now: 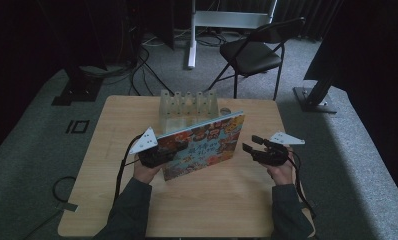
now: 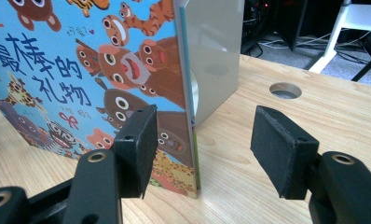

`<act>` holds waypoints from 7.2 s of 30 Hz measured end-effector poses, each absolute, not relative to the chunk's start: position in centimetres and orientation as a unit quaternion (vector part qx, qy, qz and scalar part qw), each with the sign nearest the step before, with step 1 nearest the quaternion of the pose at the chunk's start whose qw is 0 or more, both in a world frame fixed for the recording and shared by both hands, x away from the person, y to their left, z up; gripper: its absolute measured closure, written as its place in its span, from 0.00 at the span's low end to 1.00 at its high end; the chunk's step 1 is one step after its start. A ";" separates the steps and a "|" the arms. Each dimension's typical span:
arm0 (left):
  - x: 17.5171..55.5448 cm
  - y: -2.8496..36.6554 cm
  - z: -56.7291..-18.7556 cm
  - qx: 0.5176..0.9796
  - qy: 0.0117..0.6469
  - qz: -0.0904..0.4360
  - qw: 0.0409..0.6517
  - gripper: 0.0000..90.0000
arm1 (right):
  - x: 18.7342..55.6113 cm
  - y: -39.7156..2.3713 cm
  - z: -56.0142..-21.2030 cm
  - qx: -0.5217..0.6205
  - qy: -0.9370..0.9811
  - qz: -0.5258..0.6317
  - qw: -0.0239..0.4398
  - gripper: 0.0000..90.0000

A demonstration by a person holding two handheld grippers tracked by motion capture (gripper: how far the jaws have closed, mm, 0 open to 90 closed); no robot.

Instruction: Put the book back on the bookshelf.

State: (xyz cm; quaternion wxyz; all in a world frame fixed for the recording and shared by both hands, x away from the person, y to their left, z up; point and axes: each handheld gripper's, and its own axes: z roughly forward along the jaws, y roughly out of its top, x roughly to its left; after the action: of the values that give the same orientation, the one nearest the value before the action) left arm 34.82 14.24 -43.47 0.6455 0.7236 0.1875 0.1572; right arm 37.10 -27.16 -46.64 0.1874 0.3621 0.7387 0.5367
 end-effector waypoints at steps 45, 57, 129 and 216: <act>31.8 11.1 -45.1 0.710 0.211 0.230 0.631 0.88 | 36.6 -28.8 -49.4 0.398 0.753 0.487 0.195 0.45; 31.4 10.4 -45.5 0.699 0.222 0.246 0.633 0.87 | 36.7 -29.0 -49.9 0.408 0.752 0.481 0.193 0.45; 31.8 9.3 -48.7 0.714 0.252 0.200 0.622 0.89 | 38.4 -29.9 -55.0 0.464 0.787 0.353 0.203 0.29; 28.8 16.8 -48.0 0.697 0.295 0.223 0.615 0.90 | 38.5 -29.9 -55.0 0.460 0.790 0.353 0.201 0.27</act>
State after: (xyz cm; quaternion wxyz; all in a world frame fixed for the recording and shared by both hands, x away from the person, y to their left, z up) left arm 28.82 16.76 -47.96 0.6149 0.6966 0.2949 0.2229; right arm 38.51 -29.87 -55.01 0.2010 0.4602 0.7895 0.3529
